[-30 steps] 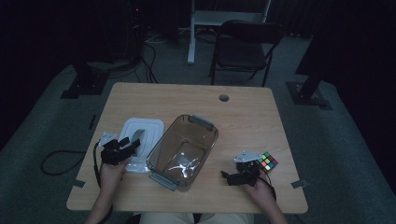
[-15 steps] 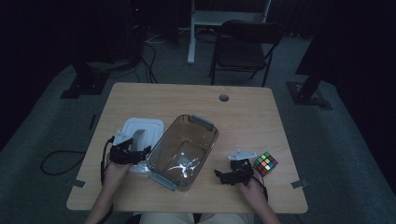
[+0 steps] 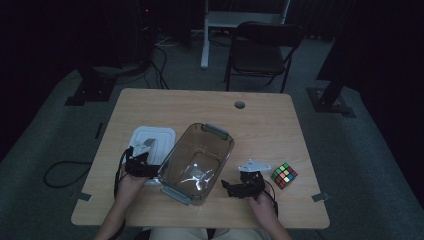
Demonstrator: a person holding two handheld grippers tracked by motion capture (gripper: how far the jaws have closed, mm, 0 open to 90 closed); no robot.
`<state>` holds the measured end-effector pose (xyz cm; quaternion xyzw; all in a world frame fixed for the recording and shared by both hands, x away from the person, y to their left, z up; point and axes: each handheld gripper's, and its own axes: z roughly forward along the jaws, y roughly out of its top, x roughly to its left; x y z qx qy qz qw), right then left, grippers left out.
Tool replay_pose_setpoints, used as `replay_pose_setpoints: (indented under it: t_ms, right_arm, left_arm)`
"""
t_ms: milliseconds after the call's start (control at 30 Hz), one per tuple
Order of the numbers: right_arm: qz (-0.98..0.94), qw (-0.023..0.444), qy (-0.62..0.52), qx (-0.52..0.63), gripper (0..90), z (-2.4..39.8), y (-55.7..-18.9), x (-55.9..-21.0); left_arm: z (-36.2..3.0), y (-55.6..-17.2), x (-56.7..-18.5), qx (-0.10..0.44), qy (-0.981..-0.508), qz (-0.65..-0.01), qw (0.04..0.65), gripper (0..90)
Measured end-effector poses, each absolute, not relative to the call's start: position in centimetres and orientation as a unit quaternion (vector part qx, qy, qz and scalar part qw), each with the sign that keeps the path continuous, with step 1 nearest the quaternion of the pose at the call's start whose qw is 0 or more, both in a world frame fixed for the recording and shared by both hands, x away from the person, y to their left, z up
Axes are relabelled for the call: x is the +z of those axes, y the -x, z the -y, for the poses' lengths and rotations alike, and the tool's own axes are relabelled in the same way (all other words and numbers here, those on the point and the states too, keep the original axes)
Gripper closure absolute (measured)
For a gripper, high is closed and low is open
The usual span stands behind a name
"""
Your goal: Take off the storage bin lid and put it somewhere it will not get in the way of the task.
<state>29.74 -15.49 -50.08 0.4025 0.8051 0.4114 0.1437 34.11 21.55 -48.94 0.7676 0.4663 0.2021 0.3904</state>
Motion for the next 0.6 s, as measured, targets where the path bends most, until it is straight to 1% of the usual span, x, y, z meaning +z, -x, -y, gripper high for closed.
replay_pose_setpoints:
  t_ms: [200, 233, 367, 533, 600]
  right_arm:
    - [-0.809, 0.139, -0.396, 0.412, 11.5, 14.9, -29.8, -50.1]
    - [-0.808, 0.146, -0.397, 0.409, 11.5, 14.9, -29.8, -50.1]
    - [-0.805, 0.140, -0.401, 0.413, 11.6, 15.4, -30.1, -50.1]
    - [-0.805, 0.158, -0.399, 0.410, 11.9, 15.9, -30.4, -49.6]
    - [-0.802, 0.163, -0.402, 0.410, 11.9, 16.2, -30.7, -49.3]
  left_arm:
    - [-20.4, -34.1, -49.2, 0.187, -0.780, -0.459, 0.382, 0.9]
    - [-20.3, -34.1, -49.2, 0.186, -0.781, -0.458, 0.383, 0.9]
    - [-19.7, -34.0, -49.5, 0.178, -0.786, -0.453, 0.381, 0.9]
    - [-18.8, -34.0, -49.6, 0.168, -0.793, -0.444, 0.381, 0.9]
    - [-18.3, -34.1, -49.5, 0.177, -0.796, -0.442, 0.373, 0.9]
